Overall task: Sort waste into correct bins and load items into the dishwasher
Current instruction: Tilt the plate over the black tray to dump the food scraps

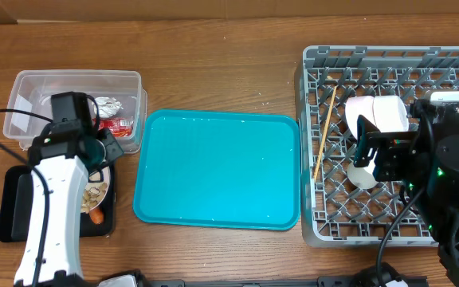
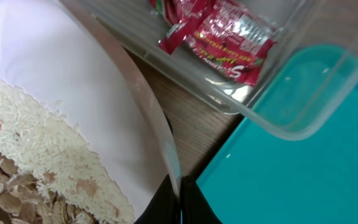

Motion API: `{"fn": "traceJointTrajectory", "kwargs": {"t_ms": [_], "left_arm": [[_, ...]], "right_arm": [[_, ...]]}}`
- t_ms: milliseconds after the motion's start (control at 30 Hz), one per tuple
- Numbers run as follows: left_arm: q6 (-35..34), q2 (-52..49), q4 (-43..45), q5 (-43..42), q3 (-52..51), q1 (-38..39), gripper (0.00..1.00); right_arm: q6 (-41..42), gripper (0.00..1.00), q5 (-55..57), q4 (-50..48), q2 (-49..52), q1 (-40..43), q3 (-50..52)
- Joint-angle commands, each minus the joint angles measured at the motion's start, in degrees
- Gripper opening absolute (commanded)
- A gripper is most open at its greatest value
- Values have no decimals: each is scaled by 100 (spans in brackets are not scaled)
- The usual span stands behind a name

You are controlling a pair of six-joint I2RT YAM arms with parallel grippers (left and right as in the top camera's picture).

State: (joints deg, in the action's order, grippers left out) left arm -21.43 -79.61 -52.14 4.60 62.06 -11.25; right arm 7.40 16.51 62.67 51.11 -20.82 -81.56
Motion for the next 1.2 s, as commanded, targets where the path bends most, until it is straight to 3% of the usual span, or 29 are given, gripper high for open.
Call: {"fn": "traceJointTrajectory", "kwargs": {"t_ms": [0,500,867,1167], "left_arm": [[302,474,63,-603,-50,-282,4],[791,1399,691,-2524,-896,-1773,4],[1792,1427,723,-5036,-1134,-3480,4],[2271,1727,400,-5571,-1134,-4026,4]], "right_arm": [[-35,100,37,-17,-31,-11,-85],[-35,100,37,-15,-31,-11,-85],[-35,100,37,-15,-33,-11,-85],[-33,100,37,-17,-33,-11,-85]]}}
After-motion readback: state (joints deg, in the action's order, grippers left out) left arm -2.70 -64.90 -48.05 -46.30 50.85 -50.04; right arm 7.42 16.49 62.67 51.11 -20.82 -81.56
